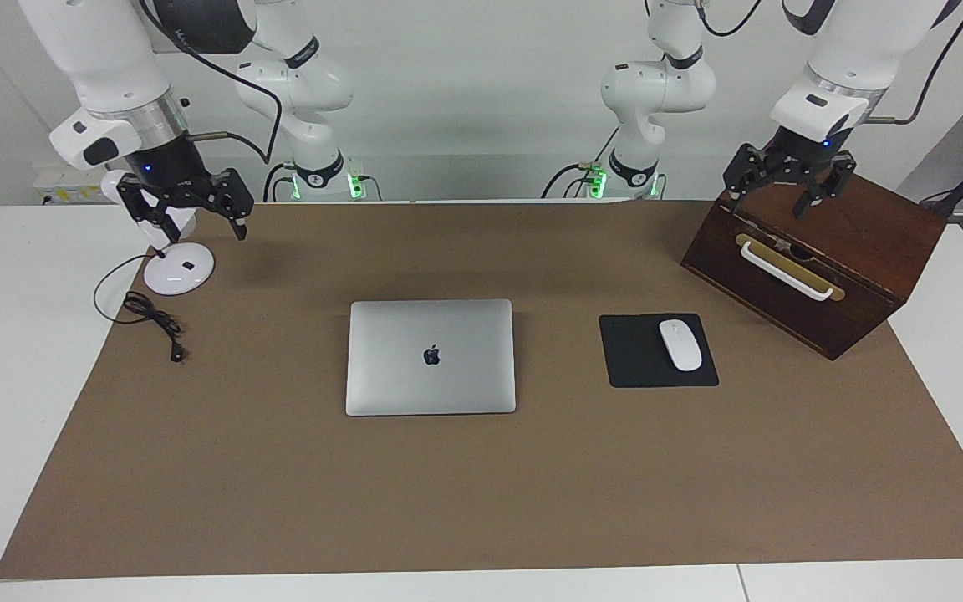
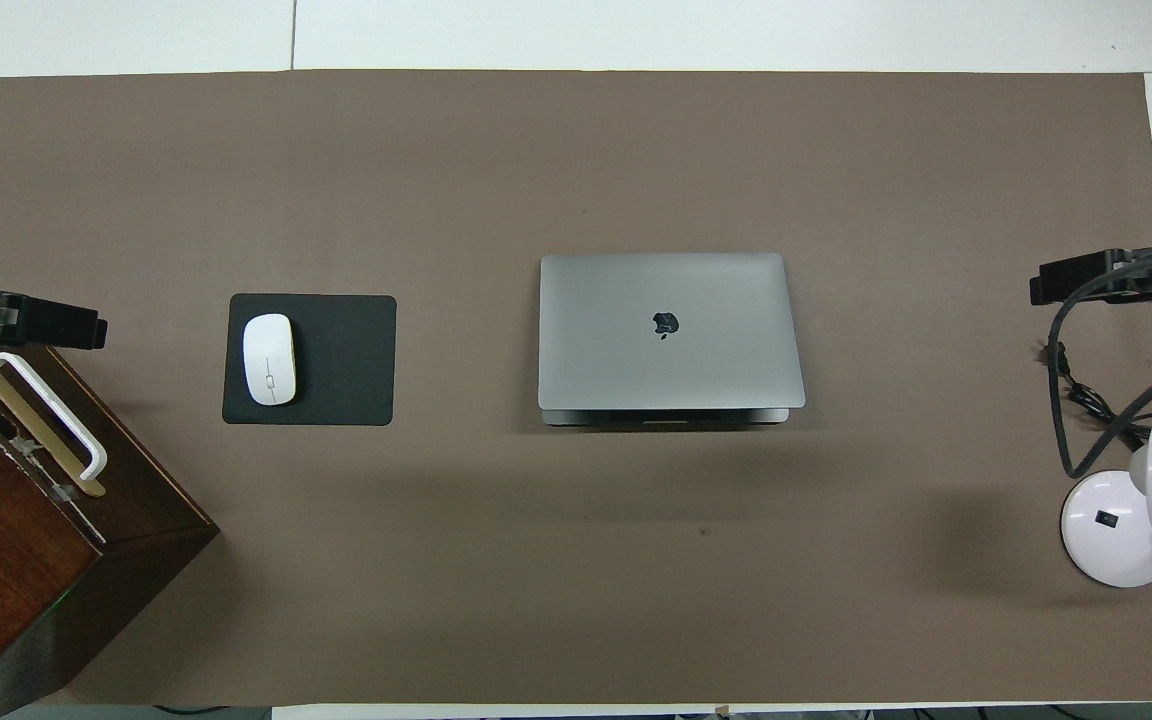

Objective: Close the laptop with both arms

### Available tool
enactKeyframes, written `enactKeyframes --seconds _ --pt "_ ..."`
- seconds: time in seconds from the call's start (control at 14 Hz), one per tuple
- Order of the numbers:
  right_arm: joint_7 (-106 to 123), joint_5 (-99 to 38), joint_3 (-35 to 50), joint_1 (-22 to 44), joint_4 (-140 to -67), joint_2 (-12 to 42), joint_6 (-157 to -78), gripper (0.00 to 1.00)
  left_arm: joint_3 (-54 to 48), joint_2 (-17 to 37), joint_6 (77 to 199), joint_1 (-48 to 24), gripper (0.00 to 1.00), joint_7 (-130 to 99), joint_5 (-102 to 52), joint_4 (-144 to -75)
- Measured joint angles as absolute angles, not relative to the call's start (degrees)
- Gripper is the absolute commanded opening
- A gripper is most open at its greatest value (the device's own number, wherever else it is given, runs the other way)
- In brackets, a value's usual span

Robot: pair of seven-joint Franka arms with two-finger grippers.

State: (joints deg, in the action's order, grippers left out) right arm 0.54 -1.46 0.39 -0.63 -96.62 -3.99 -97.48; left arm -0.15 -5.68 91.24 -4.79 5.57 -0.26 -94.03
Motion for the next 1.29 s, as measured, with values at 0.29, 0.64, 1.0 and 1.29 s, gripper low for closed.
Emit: enactKeyframes --seconds 0.29,0.64,1.0,1.29 --pt "0.54 -1.46 0.39 -0.63 -96.62 -4.02 -97.48 1.00 -0.09 -4.14 89.38 -3.18 1.00 5.57 -0.26 -91.06" --pt "0.54 -1.46 0.39 -0.63 -96.62 -4.03 -97.48 1.00 -0.10 -3.84 89.38 -3.16 1.00 5.57 -0.26 -90.83" --pt "0.54 -1.46 0.38 -0.65 -96.62 -4.06 -97.48 1.00 -0.09 -3.83 89.17 -2.32 1.00 5.53 -0.25 -90.80" --pt "0.54 -1.46 0.37 -0.67 -96.62 -4.10 -97.48 1.00 -0.11 -3.79 89.16 -1.97 1.00 5.52 -0.26 -90.78"
